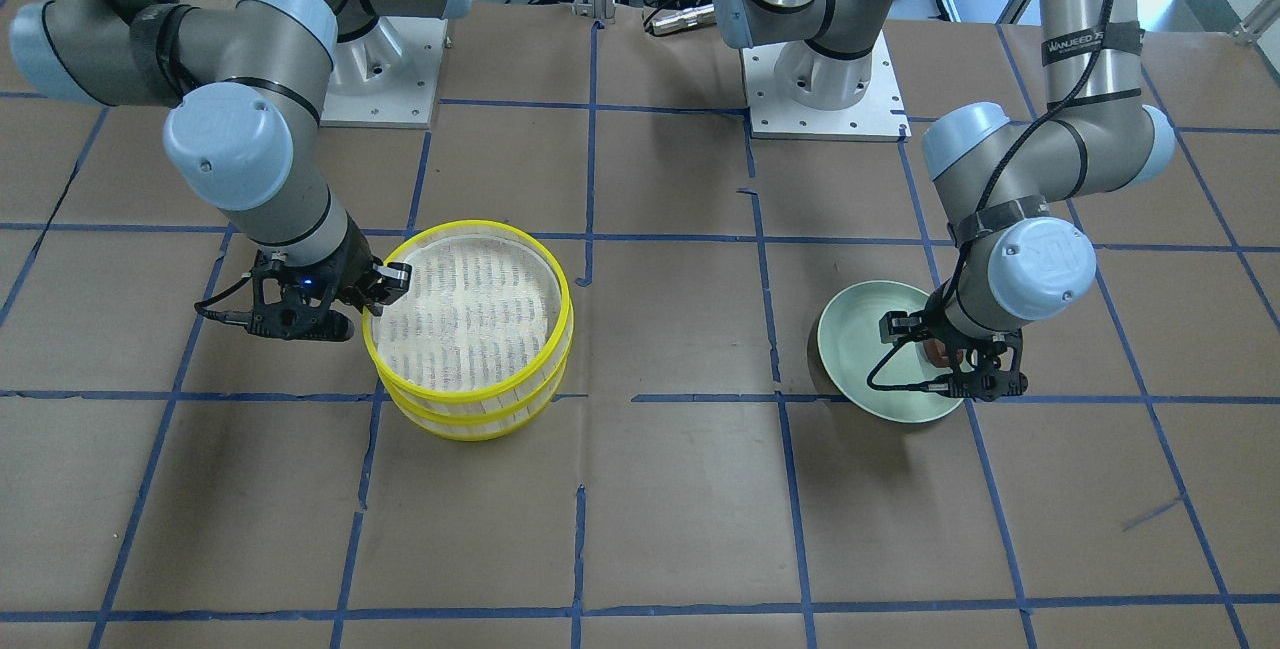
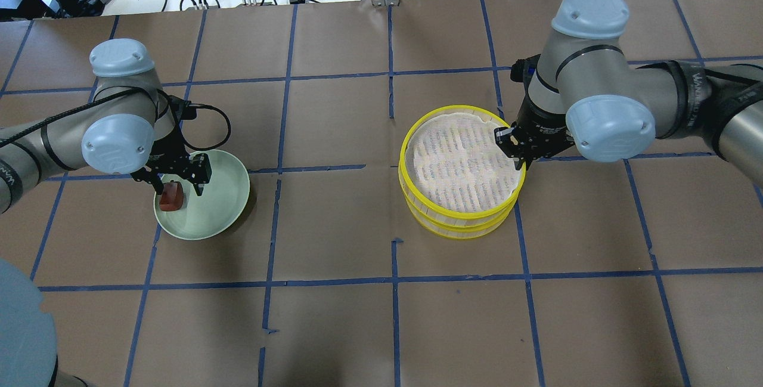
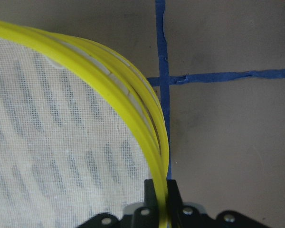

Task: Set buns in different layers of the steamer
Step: 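Grasp the brown bun on the green plate with the left gripper and lift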

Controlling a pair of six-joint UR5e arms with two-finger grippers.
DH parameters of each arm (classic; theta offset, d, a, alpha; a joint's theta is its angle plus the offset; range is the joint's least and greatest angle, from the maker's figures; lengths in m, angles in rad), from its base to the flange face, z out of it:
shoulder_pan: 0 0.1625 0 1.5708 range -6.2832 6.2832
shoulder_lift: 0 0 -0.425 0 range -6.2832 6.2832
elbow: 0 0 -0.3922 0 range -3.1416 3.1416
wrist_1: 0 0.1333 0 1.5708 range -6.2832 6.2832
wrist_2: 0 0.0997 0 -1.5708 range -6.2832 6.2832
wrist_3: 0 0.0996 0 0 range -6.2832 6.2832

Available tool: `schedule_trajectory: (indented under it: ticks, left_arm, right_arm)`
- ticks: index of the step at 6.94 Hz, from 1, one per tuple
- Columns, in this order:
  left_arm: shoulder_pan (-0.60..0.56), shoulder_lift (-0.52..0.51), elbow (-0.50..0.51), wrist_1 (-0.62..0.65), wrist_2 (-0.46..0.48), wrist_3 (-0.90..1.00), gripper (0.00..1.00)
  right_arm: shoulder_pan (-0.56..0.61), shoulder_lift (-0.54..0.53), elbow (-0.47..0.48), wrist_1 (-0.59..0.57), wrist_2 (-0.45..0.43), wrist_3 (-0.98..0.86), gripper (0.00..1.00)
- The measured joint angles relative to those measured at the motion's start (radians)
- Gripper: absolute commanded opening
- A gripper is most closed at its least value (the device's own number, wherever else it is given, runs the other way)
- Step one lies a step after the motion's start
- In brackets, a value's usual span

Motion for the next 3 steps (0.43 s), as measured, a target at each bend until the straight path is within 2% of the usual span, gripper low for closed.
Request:
schedule_trajectory:
  ticks: [2,3]
  left_arm:
    - [0.004,-0.024,0.001,0.004,0.008,0.000,0.20]
    - [0.009,-0.028,0.007,0.004,0.012,0.001,0.05]
  right_arm:
    - [0.000,0.001,-0.002,-0.001,-0.005,-0.001,0.08]
    - [0.000,0.001,-0.004,-0.001,-0.007,-0.002,0.08]
